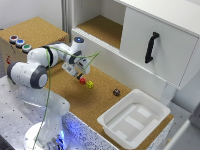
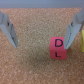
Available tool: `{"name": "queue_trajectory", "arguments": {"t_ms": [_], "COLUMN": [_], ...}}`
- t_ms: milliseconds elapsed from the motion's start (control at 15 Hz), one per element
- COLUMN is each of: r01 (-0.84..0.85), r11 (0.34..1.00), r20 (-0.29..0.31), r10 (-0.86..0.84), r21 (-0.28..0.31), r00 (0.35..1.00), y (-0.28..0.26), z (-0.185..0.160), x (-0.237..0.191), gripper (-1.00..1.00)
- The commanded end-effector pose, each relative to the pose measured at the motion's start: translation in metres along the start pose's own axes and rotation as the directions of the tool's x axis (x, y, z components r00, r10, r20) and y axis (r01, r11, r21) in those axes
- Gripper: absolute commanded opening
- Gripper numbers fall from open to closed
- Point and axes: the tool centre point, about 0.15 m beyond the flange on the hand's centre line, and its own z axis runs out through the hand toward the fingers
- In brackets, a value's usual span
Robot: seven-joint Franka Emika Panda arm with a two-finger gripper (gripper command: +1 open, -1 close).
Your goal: Pick up the pink block
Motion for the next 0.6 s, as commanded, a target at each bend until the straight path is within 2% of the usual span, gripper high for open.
{"name": "queue_trajectory", "arguments": {"t_ms": [0, 333, 533], "r01": [-0.003, 0.025, 0.025], "r11": [0.998, 0.995, 0.996], "r20": [0.062, 0.054, 0.071], "r10": [0.007, -0.02, -0.019], "r21": [-0.058, -0.093, -0.084], "r00": [0.998, 0.998, 0.997], "y": [0.01, 0.027, 0.033], "z": [0.034, 0.024, 0.026], "x": [0.036, 0.04, 0.035], "gripper": [1.0, 1.0, 1.0]}}
